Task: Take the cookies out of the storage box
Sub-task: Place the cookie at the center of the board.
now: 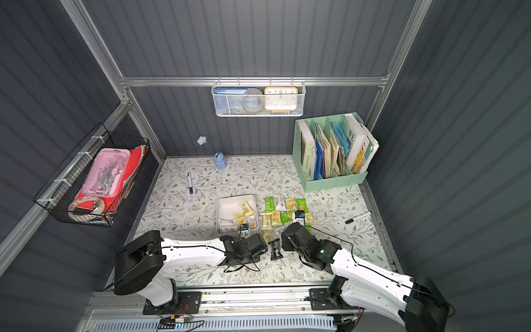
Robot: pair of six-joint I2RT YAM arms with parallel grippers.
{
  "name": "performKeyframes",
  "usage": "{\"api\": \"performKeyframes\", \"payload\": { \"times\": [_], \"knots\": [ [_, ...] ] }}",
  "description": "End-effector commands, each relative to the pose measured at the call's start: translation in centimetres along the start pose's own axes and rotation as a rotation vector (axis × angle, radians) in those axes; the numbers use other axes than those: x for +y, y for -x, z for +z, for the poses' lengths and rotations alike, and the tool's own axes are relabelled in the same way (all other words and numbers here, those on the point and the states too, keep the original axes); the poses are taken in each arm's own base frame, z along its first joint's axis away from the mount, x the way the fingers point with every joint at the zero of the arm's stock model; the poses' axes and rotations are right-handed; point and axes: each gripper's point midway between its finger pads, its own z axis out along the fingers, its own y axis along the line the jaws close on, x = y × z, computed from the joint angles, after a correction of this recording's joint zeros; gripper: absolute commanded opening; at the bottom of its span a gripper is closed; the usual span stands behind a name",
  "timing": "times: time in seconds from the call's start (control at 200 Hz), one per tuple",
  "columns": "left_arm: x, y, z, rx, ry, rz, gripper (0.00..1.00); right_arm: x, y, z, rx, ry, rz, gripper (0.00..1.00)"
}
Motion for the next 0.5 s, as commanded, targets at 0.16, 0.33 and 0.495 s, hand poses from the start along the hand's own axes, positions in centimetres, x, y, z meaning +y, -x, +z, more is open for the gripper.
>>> {"api": "performKeyframes", "payload": {
  "times": [0.16, 0.33, 0.495],
  "knots": [
    [-0.6, -0.3, 0.6, 0.005, -0.035, -0.024, 0.59, 0.0, 0.4, -0.3, -0.003, -0.009, -0.009, 0.55],
    [-0.1, 1.2, -1.1, -0.058, -0.019, -0.04, 0.68, 0.5, 1.2, -0.7, -0.016, 0.0, -0.032, 0.55],
    [-0.2, 4.4, -5.9, -0.189, -0.065, -0.085, 0.68, 2.8, 2.5, -0.6, -0.012, 0.055, -0.08, 0.55]
  ]
}}
